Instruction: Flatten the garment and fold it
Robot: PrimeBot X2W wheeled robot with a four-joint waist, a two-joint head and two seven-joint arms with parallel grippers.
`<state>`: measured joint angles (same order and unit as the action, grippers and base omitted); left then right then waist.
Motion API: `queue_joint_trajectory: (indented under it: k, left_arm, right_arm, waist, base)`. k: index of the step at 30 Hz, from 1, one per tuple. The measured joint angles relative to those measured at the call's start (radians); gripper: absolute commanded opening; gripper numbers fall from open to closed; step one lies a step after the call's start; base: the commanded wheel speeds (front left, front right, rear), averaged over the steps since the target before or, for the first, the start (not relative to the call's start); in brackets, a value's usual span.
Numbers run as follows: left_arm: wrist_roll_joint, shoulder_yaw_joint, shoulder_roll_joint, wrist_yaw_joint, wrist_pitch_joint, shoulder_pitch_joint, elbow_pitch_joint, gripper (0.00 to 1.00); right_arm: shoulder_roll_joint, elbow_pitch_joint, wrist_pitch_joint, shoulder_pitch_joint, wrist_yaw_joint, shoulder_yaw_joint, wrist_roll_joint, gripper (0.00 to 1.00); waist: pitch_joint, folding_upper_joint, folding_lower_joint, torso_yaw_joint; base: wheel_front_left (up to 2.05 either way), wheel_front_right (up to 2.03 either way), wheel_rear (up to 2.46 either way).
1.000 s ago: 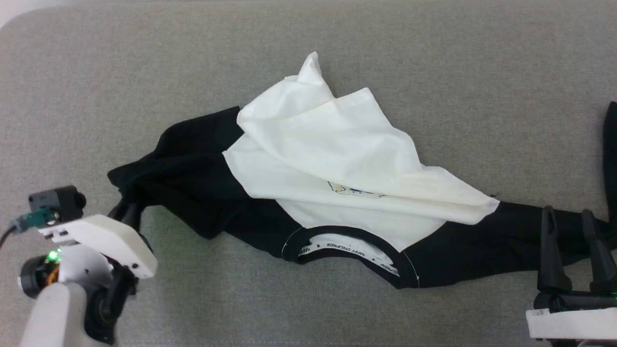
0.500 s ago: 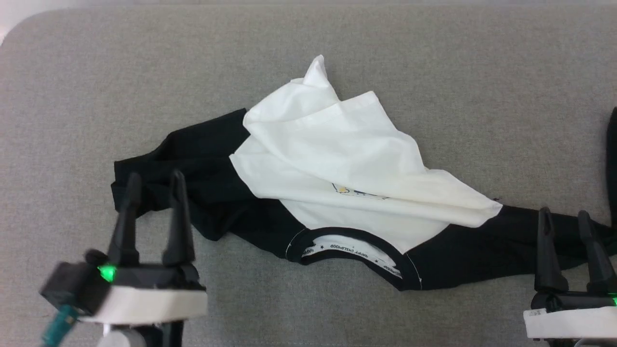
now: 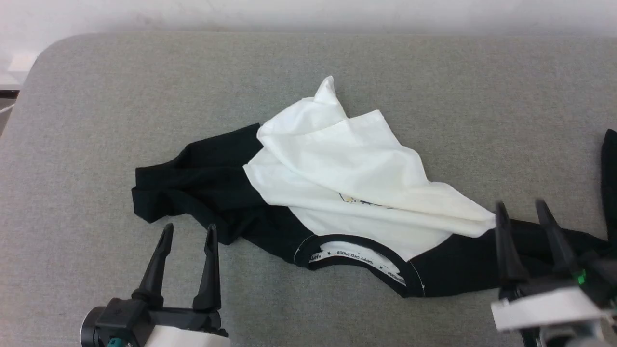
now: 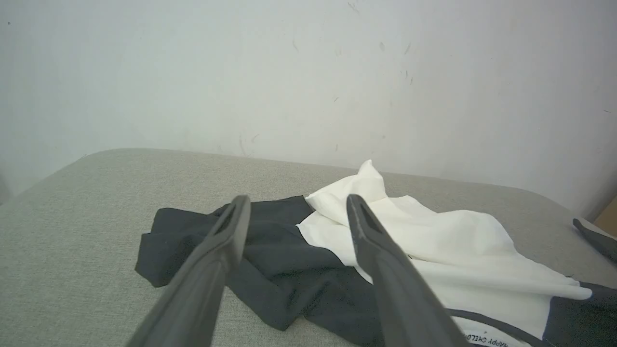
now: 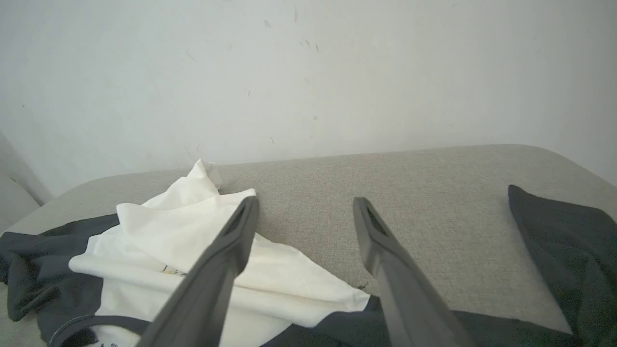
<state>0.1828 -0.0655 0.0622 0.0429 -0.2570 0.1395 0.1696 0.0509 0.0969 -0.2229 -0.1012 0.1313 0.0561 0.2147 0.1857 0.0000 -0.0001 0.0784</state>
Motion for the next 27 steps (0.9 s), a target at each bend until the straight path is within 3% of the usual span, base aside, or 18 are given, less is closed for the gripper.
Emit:
queue_joint_trajectory:
  k: [3,6,9,14,18,27]
  left_arm:
    - [-0.001,-0.001,-0.004,0.001,0.0,0.003,-0.001,1.0]
    - [-0.001,-0.01,-0.006,0.001,0.0,0.003,-0.004,1.0]
    - [0.002,-0.025,-0.007,0.008,0.0,0.001,-0.012,1.0]
    - [0.023,-0.051,-0.007,0.009,0.0,-0.028,-0.034,1.0]
    - [0.046,-0.069,-0.009,0.007,0.0,-0.051,-0.046,1.0]
    - [0.069,-0.086,-0.009,-0.004,0.0,-0.076,-0.062,1.0]
  right_arm:
    - [0.0,0.023,0.117,0.099,0.0,-0.022,-0.037,1.0]
    - [0.012,0.019,0.31,0.209,0.0,-0.036,-0.065,1.0]
    - [0.04,-0.011,0.502,0.309,0.0,-0.06,-0.04,1.0]
    - [0.11,-0.097,0.724,0.428,0.0,-0.097,0.02,1.0]
    - [0.124,-0.173,0.826,0.477,0.0,-0.115,0.05,1.0]
    - [0.129,-0.279,0.915,0.546,0.0,-0.179,0.062,1.0]
  waist:
    - [-0.001,0.0,0.0,0.007]
    - [0.009,0.0,0.0001,0.012]
    - [0.023,0.0,0.0001,0.02]
    - [0.05,0.0,0.0002,0.046]
    - [0.07,0.0,0.0002,0.074]
    - [0.113,0.0,0.0003,0.129]
  base:
    - [0.0,0.0,0.0]
    - [0.0,0.0,0.0]
    - [0.0,0.0,0.0]
    - [0.0,0.0,0.0]
    - [0.0,0.0,0.0]
    - [0.0,0.0,0.0]
